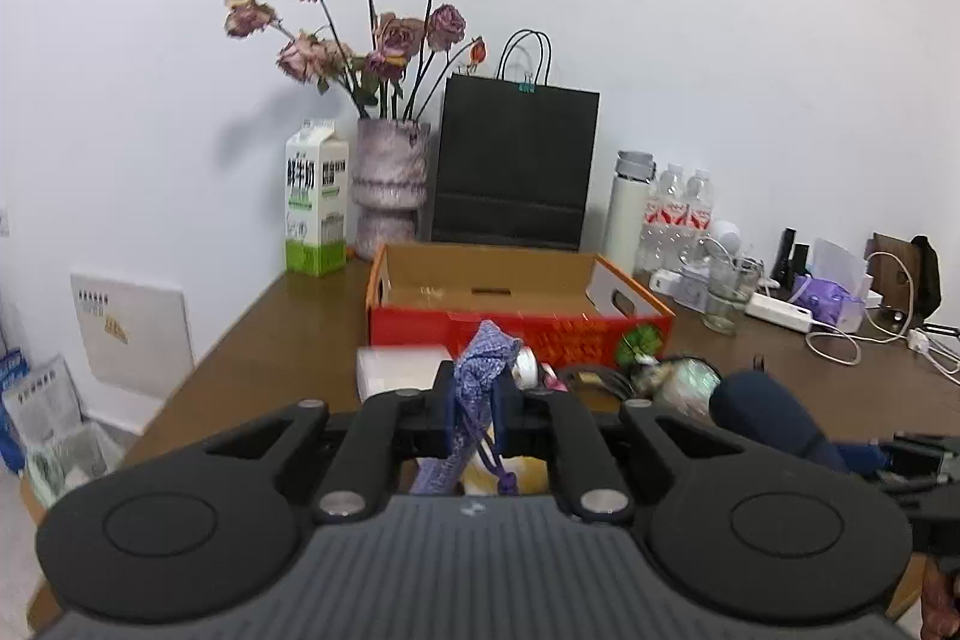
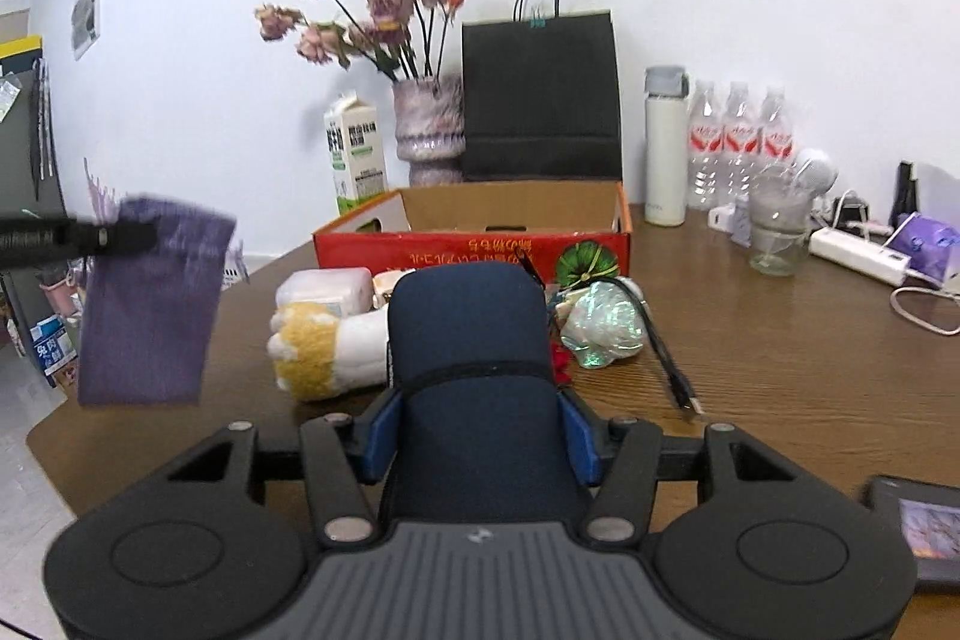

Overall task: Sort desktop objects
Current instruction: 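Carry the purple bag and navy case into the cardboard box with both tools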

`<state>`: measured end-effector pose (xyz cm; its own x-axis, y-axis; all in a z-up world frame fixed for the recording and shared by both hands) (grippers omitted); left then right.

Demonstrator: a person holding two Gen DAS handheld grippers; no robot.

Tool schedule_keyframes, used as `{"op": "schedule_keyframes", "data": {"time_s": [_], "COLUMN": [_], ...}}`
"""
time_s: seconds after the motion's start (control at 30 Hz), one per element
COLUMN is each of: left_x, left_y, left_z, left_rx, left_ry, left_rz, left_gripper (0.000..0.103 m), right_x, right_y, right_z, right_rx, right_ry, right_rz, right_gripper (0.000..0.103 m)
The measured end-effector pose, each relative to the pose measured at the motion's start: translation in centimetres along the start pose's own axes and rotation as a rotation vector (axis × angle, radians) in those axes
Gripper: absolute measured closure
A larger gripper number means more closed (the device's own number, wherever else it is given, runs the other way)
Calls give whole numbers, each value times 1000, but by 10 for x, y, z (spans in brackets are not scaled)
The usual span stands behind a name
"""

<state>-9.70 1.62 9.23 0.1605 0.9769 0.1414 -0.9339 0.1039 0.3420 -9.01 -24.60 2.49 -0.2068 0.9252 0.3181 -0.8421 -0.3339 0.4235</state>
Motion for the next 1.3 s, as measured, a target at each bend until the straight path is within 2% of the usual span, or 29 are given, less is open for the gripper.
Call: {"op": "schedule_keyframes", "data": {"time_s": [0.33,0.47,0.6,0.77,0.93,1.07,1.2,1.3], "left_x": [-20,-19,-14,0,16,32,47,55], "left_y": [72,76,69,51,15,-43,-124,-188], "left_z": [-32,-31,-33,-17,26,77,127,148], "left_rx": [-13,-34,-22,-43,-107,-114,-32,63], "left_ry": [10,7,25,25,35,35,85,120], "left_rz": [-5,-3,-4,2,-30,-86,-156,-174], "left_gripper": [92,92,92,92,92,92,92,92], "right_x": [-2,4,7,11,19,24,28,28], "right_y": [70,73,66,50,16,-29,-87,-141], "right_z": [-17,-20,-22,-5,34,80,138,178], "right_rx": [-82,-96,-81,-92,-138,-141,-116,-58], "right_ry": [-15,-8,-7,-13,0,-27,-3,-18], "right_rz": [-47,-49,-52,-36,-4,25,41,46], "right_gripper": [49,49,49,49,49,49,48,48]}}
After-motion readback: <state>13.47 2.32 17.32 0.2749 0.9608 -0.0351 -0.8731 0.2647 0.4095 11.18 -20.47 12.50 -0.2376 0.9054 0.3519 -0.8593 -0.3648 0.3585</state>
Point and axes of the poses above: each gripper's, at about its wrist camera, not at the fingertips, and y roughly against the way its jaws point, x to its left, z to its top, the point moved 6 cm from there along -y, roughly the way its jaws point, and after that the axes turned 14 degrees about -y, right-handed, at the moved point
